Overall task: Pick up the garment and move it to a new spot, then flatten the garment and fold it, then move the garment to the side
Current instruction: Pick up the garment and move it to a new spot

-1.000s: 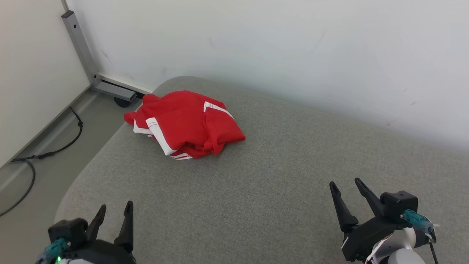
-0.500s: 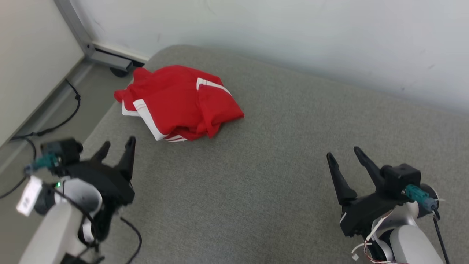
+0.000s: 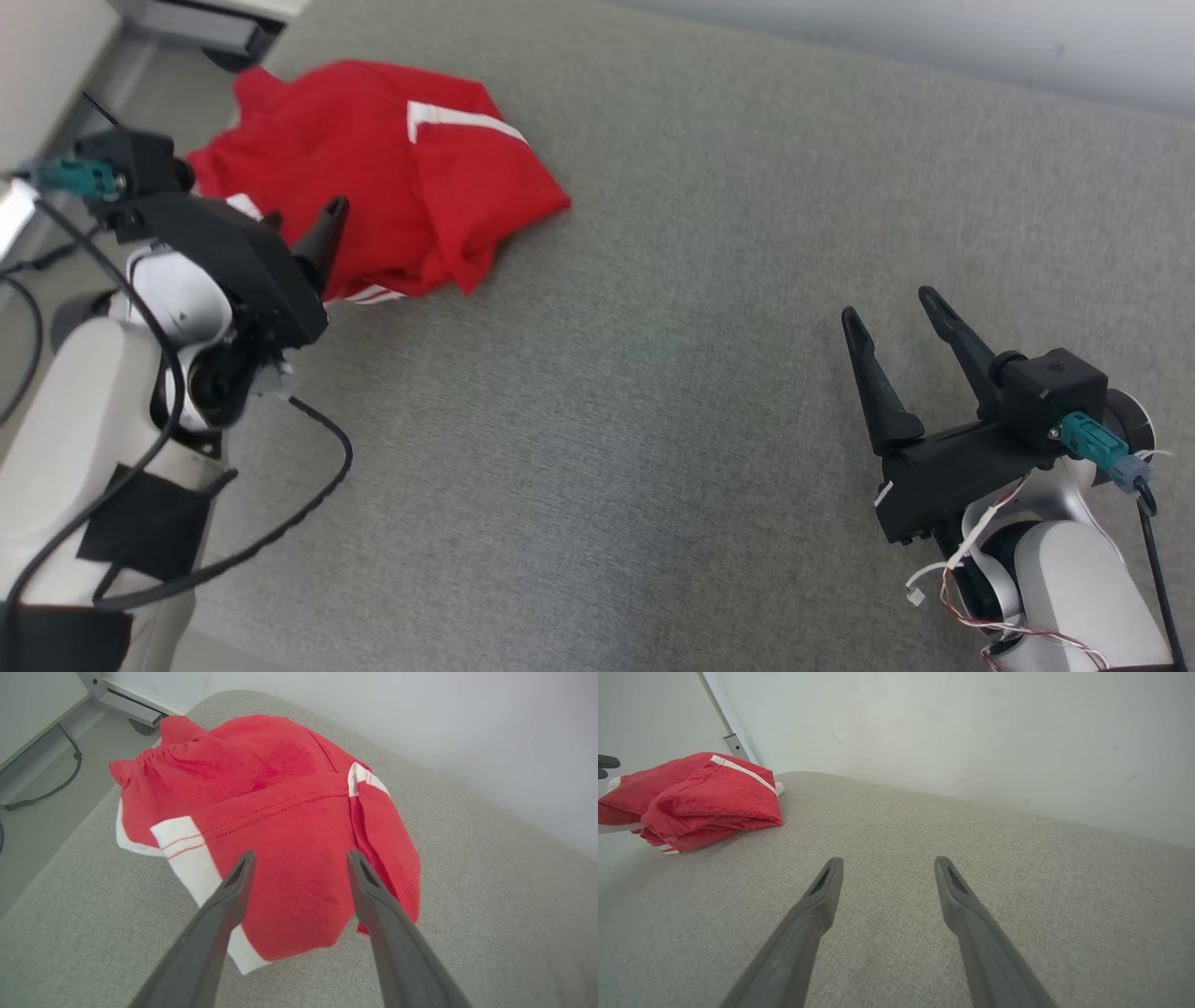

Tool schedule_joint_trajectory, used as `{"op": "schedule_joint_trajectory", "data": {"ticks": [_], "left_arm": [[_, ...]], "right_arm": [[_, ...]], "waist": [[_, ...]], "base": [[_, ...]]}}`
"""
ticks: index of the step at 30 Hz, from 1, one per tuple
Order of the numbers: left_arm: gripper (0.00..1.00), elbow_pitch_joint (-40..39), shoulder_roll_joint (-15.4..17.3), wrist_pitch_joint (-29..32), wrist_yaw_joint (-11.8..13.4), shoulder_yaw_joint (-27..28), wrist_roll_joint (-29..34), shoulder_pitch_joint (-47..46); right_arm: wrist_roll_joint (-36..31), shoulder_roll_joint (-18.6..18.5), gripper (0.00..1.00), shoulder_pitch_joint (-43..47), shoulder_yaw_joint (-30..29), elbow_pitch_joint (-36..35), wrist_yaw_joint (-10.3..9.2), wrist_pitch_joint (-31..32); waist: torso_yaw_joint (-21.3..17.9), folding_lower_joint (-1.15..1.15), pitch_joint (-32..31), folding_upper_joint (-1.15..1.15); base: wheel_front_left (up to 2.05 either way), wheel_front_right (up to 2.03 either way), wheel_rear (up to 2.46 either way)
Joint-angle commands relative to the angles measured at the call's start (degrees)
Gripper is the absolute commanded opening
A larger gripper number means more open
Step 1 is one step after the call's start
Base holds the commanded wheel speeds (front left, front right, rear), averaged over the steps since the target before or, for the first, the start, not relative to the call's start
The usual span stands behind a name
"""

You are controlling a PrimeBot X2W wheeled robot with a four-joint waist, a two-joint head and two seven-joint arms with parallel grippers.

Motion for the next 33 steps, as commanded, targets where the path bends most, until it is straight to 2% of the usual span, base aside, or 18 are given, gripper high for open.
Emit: {"op": "schedule_joint_trajectory", "data": {"ticks": [1,9,15,16,17,18,25,33], "left_arm": [[1.0,0.28,0.47,0.44,0.33,-0.16,0.17,-1.12],[1.0,2.27,1.22,3.72,2.43,-2.07,2.44,-4.02],[1.0,3.72,1.72,3.29,3.2,-3.07,3.61,-4.66],[0.95,4.02,1.68,3.27,3.14,-3.08,3.49,-4.72],[0.62,4.18,1.75,2.84,3.16,-3.11,3.65,-4.88],[0.0,4.34,1.74,2.45,3.12,-3.06,3.72,-5.0],[0.0,5.13,1.59,0.43,2.6,-3.22,3.87,-5.54],[0.0,3.17,2.33,-2.73,3.16,-2.93,4.63,-6.61]], "right_arm": [[-0.1,-0.28,1.0,-0.74,0.01,-0.35,-0.02,0.2],[0.83,-0.28,1.0,-1.97,1.0,-0.82,-0.02,-0.09],[1.41,-0.28,1.0,-2.38,1.12,-0.11,-0.02,-0.56],[1.5,-0.28,1.0,-2.41,1.15,0.03,-0.02,-0.61],[1.59,-0.28,1.0,-2.48,1.22,0.19,-0.02,-0.65],[1.82,-0.28,1.0,-2.54,1.26,0.37,-0.02,-0.72],[2.54,-0.28,1.0,-2.26,1.29,1.6,-0.02,-1.27],[4.33,-0.28,1.0,-1.46,2.17,4.2,-0.02,-2.32]], "waist": [[-1.85,-0.02,3.79,-0.01],[-3.29,-0.02,6.76,-0.01],[-3.85,-0.02,7.27,-0.01],[-3.93,-0.02,7.27,-0.01],[-4.0,-0.02,7.26,-0.01],[-4.05,-0.02,7.23,-0.01],[-3.93,-0.02,5.86,-0.01],[-3.94,-0.02,1.52,-0.01]], "base": [[0.0,0.0,0.0],[0.0,0.0,0.0],[0.0,0.0,0.0],[0.0,0.0,0.0],[0.0,0.0,0.0],[0.0,0.0,0.0],[0.0,0.0,0.0],[0.0,0.0,0.0]]}}
